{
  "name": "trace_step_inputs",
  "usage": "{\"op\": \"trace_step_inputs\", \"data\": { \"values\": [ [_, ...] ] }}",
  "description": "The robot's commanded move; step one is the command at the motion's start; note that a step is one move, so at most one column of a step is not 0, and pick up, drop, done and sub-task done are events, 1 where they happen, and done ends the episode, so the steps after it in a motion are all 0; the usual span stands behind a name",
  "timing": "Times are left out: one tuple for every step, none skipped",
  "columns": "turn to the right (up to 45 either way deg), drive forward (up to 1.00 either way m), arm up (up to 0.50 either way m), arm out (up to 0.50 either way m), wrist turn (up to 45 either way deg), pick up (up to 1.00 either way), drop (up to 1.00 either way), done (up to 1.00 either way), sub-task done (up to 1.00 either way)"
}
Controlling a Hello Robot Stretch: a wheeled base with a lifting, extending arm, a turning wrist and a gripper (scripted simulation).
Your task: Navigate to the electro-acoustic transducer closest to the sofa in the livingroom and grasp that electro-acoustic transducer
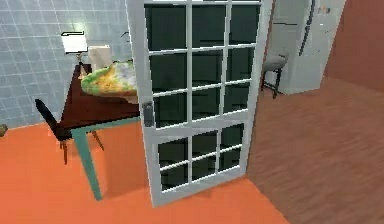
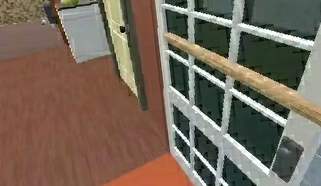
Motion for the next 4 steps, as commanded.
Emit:
{"op": "trace_step_inputs", "data": {
  "values": [
    [45.0, 0.00, 0.00, 0.00, 0.0, 0.00, 0.00, 0.00, 0.00],
    [9.0, 0.00, 0.00, 0.00, 0.0, 0.00, 0.00, 0.00, 0.00],
    [0.0, 1.00, 0.00, 0.00, 0.0, 0.00, 0.00, 0.00, 0.00],
    [0.0, 1.00, 0.00, 0.00, 0.0, 0.00, 0.00, 0.00, 0.00]
  ]
}}
